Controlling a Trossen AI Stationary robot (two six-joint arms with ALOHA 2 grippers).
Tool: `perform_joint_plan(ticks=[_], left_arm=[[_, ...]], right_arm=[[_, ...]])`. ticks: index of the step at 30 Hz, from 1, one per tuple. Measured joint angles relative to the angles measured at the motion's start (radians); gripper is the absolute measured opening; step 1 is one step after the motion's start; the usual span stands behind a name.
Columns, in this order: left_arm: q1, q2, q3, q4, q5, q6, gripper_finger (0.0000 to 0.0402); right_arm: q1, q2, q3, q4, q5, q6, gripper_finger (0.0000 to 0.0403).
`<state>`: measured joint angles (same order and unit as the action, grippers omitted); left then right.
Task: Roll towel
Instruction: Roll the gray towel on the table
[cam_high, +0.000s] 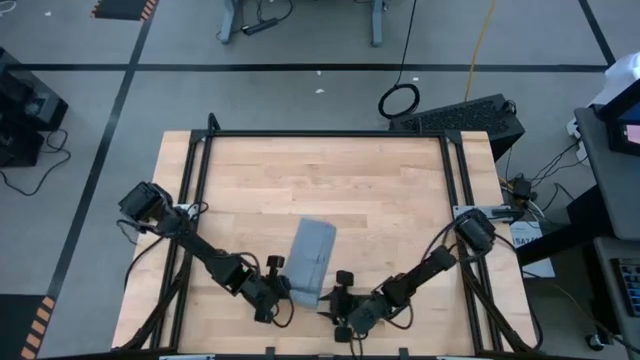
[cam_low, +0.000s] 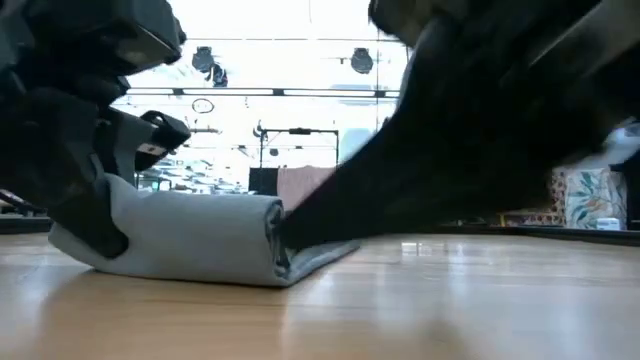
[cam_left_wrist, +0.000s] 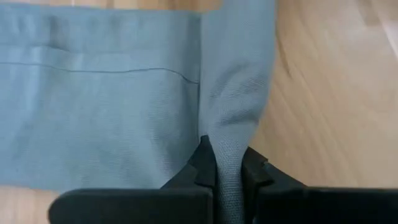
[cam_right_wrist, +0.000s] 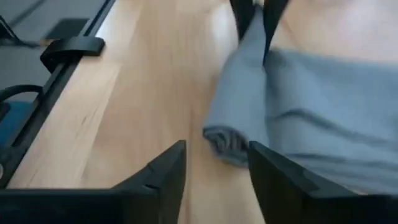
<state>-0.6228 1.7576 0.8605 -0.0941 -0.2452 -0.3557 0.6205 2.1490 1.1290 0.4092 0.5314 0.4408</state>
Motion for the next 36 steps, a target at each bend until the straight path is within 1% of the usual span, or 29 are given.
perform_joint_plan(ticks=[2,5,7,10,12,16,20,24,26,31,34,36], left_arm=[[0.022,0.000,0.000,-0.009,0.022,-0.010,0.0020],[0.051,0.000,0.000,-0.017,0.054,-0.030,0.0020],[0.066,-0.001,0.000,-0.011,0.099,-0.046,0.0019],[0.089,-0.001,0.000,0.001,0.191,-0.098,0.0019],[0.100,-0.001,0.000,0.019,0.250,-0.125,0.0018],[0.112,0.000,0.000,0.055,0.309,-0.137,0.0018],[0.128,0.001,0.000,0.049,0.309,-0.144,0.0018],[0.146,0.006,0.000,0.048,0.309,-0.163,0.0018],[0.152,0.006,0.000,0.049,0.309,-0.163,0.0018],[0.164,0.006,-0.001,0.051,0.329,-0.165,0.0018],[0.171,0.006,-0.001,0.055,0.331,-0.180,0.0017],[0.176,0.006,-0.001,0.060,0.331,-0.182,0.0017]], right_arm=[[0.020,-0.030,0.002,-0.042,0.029,-0.055,0.0173],[0.059,-0.022,0.003,-0.027,0.140,-0.142,0.0187],[0.078,0.005,0.003,0.058,0.181,-0.231,0.0191],[0.091,0.050,0.005,0.232,0.204,-0.380,0.0192],[0.090,0.080,0.005,0.310,0.222,-0.446,0.0192],[0.078,0.114,0.005,0.371,0.222,-0.504,0.0192],[0.059,0.121,0.006,0.378,0.216,-0.512,0.0186],[0.045,0.121,0.008,0.389,0.120,-0.519,0.0168],[0.040,0.121,0.012,0.385,0.089,-0.513,0.0159],[0.036,0.121,0.021,0.384,0.095,-0.536,0.0152],[0.035,0.120,0.038,0.359,0.096,-0.553,0.0158],[0.030,0.120,0.039,0.320,0.098,-0.535,0.0166]])
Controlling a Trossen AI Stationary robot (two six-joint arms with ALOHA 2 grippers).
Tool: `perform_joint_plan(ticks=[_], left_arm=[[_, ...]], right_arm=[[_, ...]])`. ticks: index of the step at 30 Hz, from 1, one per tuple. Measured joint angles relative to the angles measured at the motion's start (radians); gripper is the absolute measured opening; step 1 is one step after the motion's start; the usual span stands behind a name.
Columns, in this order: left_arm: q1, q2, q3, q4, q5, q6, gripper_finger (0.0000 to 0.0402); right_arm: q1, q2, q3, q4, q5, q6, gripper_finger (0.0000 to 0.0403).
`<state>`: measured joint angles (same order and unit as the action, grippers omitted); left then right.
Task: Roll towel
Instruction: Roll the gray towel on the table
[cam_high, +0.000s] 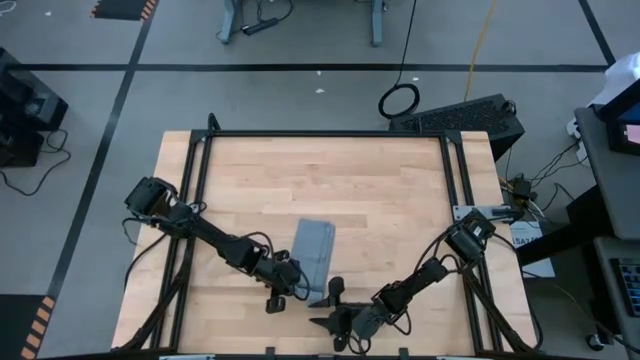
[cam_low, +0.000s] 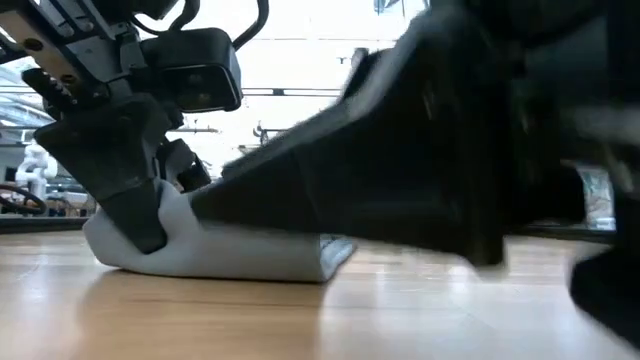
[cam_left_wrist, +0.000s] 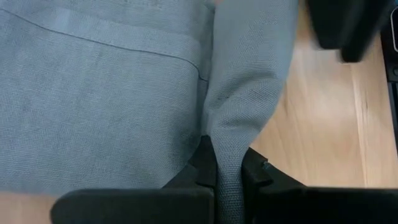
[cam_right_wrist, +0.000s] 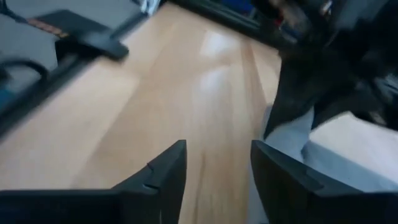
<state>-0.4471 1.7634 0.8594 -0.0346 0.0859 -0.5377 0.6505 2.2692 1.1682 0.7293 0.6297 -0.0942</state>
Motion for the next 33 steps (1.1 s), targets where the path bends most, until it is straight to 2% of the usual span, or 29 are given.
perform_joint_plan(ticks=[7,10,20,25,33], left_arm=[[0.001,0.000,0.000,0.002,0.010,-0.007,0.0017],[0.000,0.000,0.000,0.002,0.015,-0.008,0.0017],[0.000,0.000,0.000,0.000,0.007,-0.007,0.0029],[-0.010,0.000,0.000,-0.001,-0.036,0.000,0.0070],[-0.018,-0.031,-0.001,-0.048,-0.034,0.058,0.0178]], right_arm=[[-0.006,0.000,-0.001,-0.052,0.098,0.038,0.0189],[-0.007,0.000,-0.001,-0.061,0.101,0.050,0.0192],[-0.039,0.002,0.000,-0.162,0.097,0.260,0.0192],[-0.054,0.002,0.001,-0.227,0.098,0.374,0.0192],[-0.064,0.001,0.003,-0.284,0.095,0.523,0.0192]])
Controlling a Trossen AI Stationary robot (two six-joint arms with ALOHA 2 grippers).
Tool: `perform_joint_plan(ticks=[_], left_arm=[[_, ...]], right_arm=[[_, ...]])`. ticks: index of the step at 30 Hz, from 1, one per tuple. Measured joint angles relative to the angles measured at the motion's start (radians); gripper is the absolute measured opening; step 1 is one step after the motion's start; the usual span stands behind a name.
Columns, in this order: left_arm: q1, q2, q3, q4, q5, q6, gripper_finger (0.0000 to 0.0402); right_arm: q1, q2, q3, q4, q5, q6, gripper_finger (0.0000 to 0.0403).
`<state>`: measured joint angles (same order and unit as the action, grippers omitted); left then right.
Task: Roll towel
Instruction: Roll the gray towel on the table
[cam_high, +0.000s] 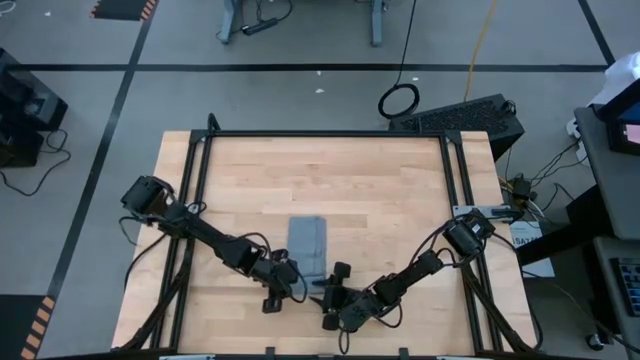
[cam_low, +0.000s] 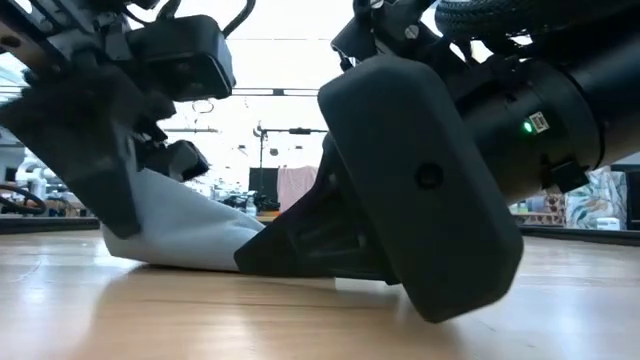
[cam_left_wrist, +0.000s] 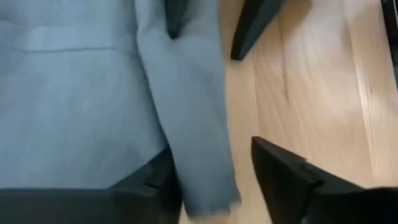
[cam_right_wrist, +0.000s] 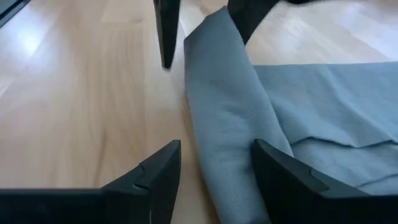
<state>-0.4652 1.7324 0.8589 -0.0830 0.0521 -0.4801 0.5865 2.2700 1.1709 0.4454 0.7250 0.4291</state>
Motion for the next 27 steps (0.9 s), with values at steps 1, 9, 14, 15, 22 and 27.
perform_joint_plan(ticks=[1,9,14,15,22,27], left_arm=[[0.000,-0.015,0.000,-0.027,0.000,0.013,0.0190],[-0.044,-0.141,0.000,-0.217,-0.126,0.041,0.0256],[-0.188,-0.115,0.000,-0.048,-0.382,0.151,0.0263],[-0.216,-0.096,0.001,-0.005,-0.428,0.178,0.0263],[-0.305,0.032,0.000,0.054,-0.681,0.170,0.0262],[-0.321,0.080,0.000,0.069,-0.730,0.173,0.0262]], right_arm=[[0.000,0.000,0.000,-0.001,0.000,0.008,0.0192],[-0.004,0.000,-0.002,-0.004,-0.029,0.064,0.0192],[-0.003,0.001,-0.002,-0.004,-0.038,0.084,0.0192],[-0.003,0.001,-0.002,-0.003,-0.040,0.088,0.0192],[-0.003,0.002,-0.002,-0.001,-0.045,0.107,0.0192],[-0.003,0.002,-0.003,0.000,-0.056,0.109,0.0192]])
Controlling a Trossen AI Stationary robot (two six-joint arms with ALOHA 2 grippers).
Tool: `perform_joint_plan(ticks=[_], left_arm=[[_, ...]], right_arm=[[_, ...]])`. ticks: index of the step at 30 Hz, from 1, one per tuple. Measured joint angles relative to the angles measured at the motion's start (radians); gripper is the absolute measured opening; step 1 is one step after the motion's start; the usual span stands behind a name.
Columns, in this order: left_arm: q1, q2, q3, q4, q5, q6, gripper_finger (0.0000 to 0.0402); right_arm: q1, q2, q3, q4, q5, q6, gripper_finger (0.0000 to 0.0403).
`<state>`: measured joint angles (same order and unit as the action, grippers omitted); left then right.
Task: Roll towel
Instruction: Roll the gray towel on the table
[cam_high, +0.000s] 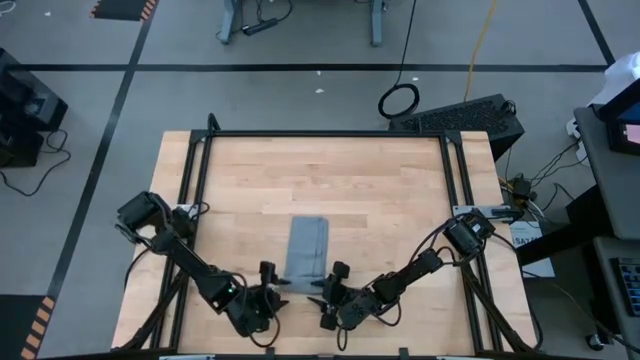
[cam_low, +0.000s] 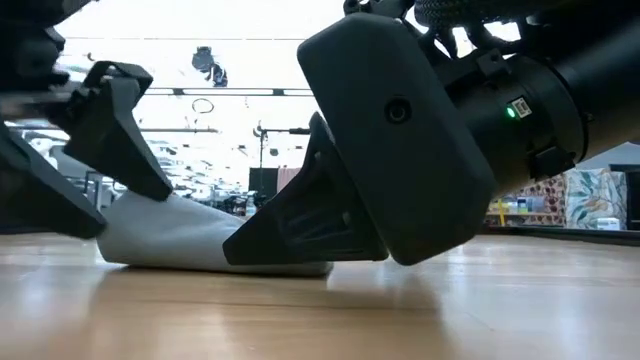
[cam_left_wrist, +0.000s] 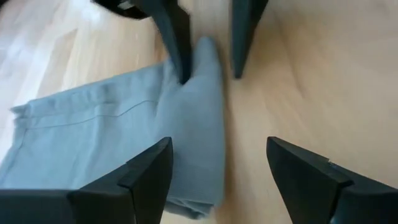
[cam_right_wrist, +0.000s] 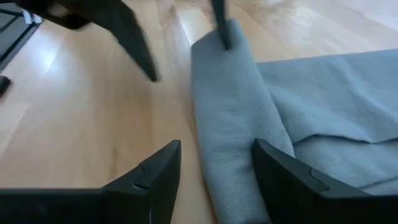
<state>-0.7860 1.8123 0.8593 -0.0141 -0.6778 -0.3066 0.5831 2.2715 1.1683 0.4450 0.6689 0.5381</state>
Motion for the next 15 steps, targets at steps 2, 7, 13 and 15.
perform_joint_plan(ticks=[2,7,13,15], left_arm=[[0.002,0.016,0.000,-0.001,-0.016,0.013,0.0262],[0.026,0.061,0.000,0.002,-0.019,0.030,0.0262],[0.048,0.083,0.004,0.011,-0.021,0.016,0.0254],[0.049,0.084,0.004,0.011,-0.016,-0.001,0.0232]], right_arm=[[0.000,0.000,0.000,0.000,-0.014,0.000,0.0192],[0.000,0.000,0.000,0.001,-0.014,0.000,0.0192],[0.000,0.000,0.000,0.002,-0.016,0.000,0.0192],[0.000,-0.001,0.000,0.002,-0.015,-0.002,0.0192]])
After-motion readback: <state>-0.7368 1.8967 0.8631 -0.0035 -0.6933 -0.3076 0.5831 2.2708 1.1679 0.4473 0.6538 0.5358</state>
